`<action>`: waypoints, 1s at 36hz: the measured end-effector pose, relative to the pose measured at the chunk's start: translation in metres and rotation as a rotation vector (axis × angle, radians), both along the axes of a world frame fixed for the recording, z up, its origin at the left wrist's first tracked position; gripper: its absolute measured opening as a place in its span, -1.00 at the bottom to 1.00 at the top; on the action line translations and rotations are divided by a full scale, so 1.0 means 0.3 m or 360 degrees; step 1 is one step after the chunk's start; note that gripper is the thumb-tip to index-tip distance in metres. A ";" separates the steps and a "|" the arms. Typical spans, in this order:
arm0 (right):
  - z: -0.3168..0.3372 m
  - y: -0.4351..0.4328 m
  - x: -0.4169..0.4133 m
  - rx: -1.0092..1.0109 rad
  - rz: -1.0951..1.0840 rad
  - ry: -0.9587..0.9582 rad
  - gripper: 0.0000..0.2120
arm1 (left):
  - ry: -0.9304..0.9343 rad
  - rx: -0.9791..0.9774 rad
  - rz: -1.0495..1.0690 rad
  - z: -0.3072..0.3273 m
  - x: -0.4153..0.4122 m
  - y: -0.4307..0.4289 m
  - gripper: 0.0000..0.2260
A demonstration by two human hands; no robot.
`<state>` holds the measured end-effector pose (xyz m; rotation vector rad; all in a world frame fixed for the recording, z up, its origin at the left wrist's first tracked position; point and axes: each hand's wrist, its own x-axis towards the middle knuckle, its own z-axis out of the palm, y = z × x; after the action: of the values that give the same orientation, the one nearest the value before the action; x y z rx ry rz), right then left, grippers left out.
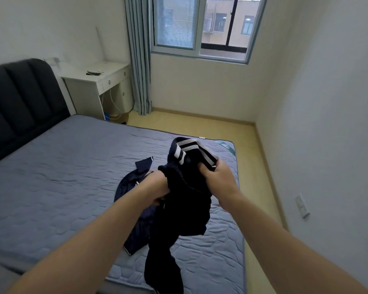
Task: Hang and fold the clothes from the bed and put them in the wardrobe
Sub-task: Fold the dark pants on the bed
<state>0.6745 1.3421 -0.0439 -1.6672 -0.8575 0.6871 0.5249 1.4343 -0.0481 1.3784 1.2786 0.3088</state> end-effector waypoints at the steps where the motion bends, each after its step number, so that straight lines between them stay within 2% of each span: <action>1: 0.002 0.003 0.008 -0.0014 -0.0020 -0.0006 -0.81 | 0.0035 0.0000 0.0008 -0.004 0.008 0.016 -0.87; 3: 0.002 0.007 0.022 -0.0067 -0.0081 0.0069 -0.81 | -0.0428 -0.0104 0.0160 0.011 -0.012 0.000 -0.89; 5: 0.000 0.011 0.033 -0.0094 -0.0123 0.0259 -0.82 | -0.0797 -0.0210 0.0293 0.038 -0.024 -0.025 -0.82; 7: 0.002 0.014 0.037 -0.0102 -0.0121 0.0372 -0.81 | -0.0987 -0.0269 0.0138 0.070 -0.035 -0.057 -0.69; 10: 0.009 0.014 0.042 -0.0166 -0.0189 0.0376 -0.79 | -0.1167 -0.0568 -0.0257 0.124 -0.046 -0.099 -0.33; 12: 0.018 0.013 0.050 -0.0223 -0.0237 0.0378 -0.77 | -0.1156 -0.0501 -0.0462 0.141 -0.039 -0.116 -0.35; 14: 0.026 0.009 0.063 -0.0247 -0.0281 0.0371 -0.77 | -0.1006 -0.0301 -0.0479 0.150 -0.015 -0.135 -0.51; 15: 0.032 0.003 0.069 -0.0254 -0.0305 0.0353 -0.76 | -0.0912 -0.0222 -0.0443 0.156 -0.006 -0.139 -0.51; 17: 0.043 -0.013 0.084 -0.0256 -0.0326 0.0315 -0.72 | -0.0760 -0.0077 -0.0298 0.175 0.016 -0.143 -0.37; 19: 0.056 -0.028 0.099 -0.0241 -0.0292 0.0325 -0.67 | -0.0737 -0.0026 -0.0136 0.215 0.037 -0.144 -0.32; 23: 0.095 -0.063 0.102 -0.0125 -0.0077 0.0475 -0.62 | -0.0854 0.0027 0.0131 0.309 0.072 -0.118 -0.36; 26: 0.124 -0.104 0.090 0.0056 0.0244 0.0617 -0.72 | -0.0990 0.0119 0.0268 0.379 0.103 -0.093 -0.54; 28: 0.131 -0.129 0.085 0.0164 0.0445 0.0631 -0.58 | -0.1026 0.0192 0.0337 0.419 0.124 -0.078 -0.66; 30: 0.135 -0.144 0.081 0.0233 0.0547 0.0578 -0.40 | -0.1108 0.0221 0.0406 0.456 0.145 -0.071 -0.64; 31: 0.136 -0.149 0.080 0.0267 0.0581 0.0560 -0.38 | -0.1164 0.0213 0.0451 0.474 0.154 -0.069 -0.61; 34: 0.145 -0.161 0.083 0.0358 0.0645 0.0475 -0.51 | -0.1332 0.0135 0.0670 0.532 0.184 -0.067 -0.62; 36: 0.160 -0.172 0.077 0.0328 0.0640 0.0253 -0.46 | -0.1449 0.0096 0.0831 0.571 0.196 -0.060 -0.65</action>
<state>0.6975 1.2905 0.0042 -1.2493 -1.1207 0.9568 0.5836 1.4163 0.1233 0.7450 0.8153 1.1874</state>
